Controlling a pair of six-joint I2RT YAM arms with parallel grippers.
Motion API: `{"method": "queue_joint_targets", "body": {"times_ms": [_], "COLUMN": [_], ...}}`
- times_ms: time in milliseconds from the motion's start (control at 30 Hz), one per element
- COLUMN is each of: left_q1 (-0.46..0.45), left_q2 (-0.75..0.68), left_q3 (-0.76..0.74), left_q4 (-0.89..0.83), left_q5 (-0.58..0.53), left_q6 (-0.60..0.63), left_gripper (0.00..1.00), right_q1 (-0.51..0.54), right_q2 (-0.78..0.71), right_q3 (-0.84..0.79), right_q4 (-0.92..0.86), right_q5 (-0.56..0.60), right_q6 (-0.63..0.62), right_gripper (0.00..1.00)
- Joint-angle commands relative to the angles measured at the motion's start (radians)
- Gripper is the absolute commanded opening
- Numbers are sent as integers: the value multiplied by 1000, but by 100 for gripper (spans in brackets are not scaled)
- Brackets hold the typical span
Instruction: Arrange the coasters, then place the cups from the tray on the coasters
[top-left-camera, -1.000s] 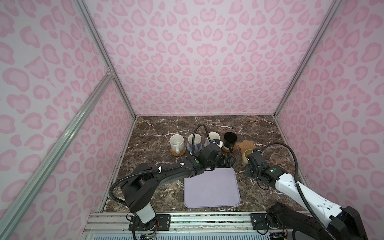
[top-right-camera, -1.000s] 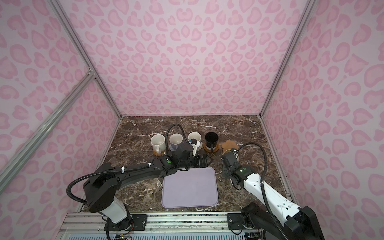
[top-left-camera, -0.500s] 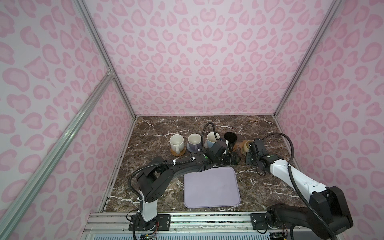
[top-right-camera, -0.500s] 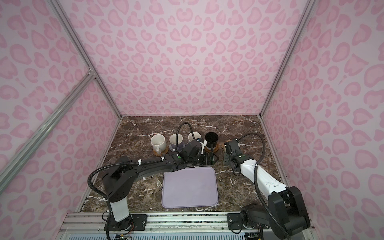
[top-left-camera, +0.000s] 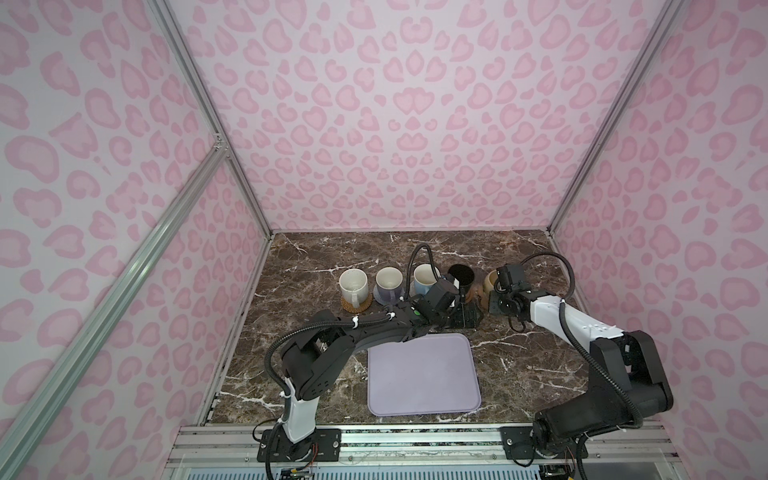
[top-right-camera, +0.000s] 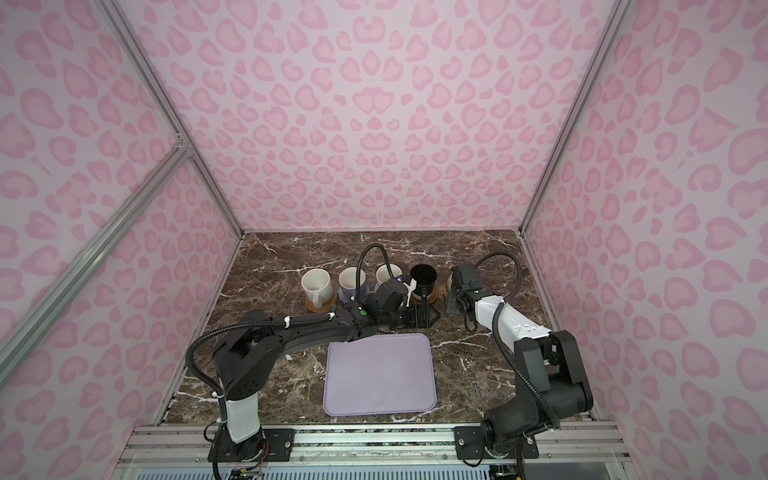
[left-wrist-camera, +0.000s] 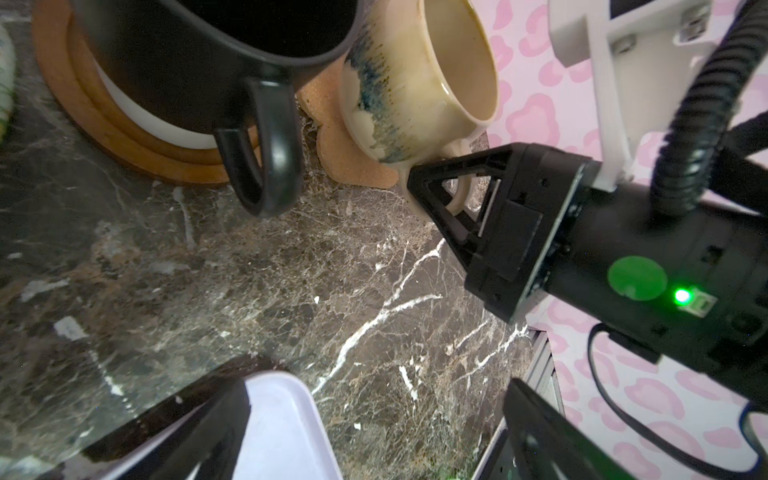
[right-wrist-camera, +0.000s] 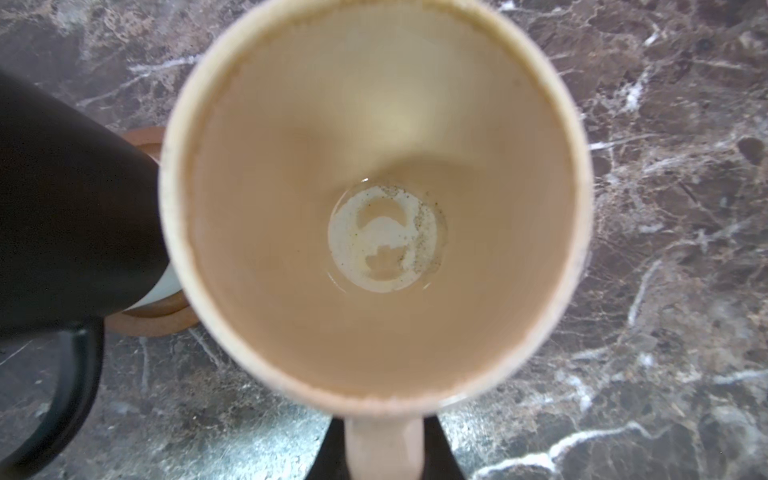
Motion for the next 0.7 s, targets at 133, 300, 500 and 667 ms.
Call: {"method": "queue_joint_targets", "body": {"times_ms": [133,300,500,667], "left_q1": [-1,-3,-18,-26], "left_q2": [28,25,15,14], "left_q3": [19,18,14,5], "left_q4": [18,18,11,16], "left_q5": [-14,-15,-24,-26], "left_q6": [8,9,16,13], "left_gripper": [97,97,97,97], "right_q1": [-3,-5,-10,-25], "right_q2": [34,47,29,48], "right_q3": [10,12,7,9], "right_q4": [76,74,71,59], "right_q5": [16,27,43,26], "right_q6": [-44,-52,-51,-46], "right_gripper": [0,0,0,0]}}
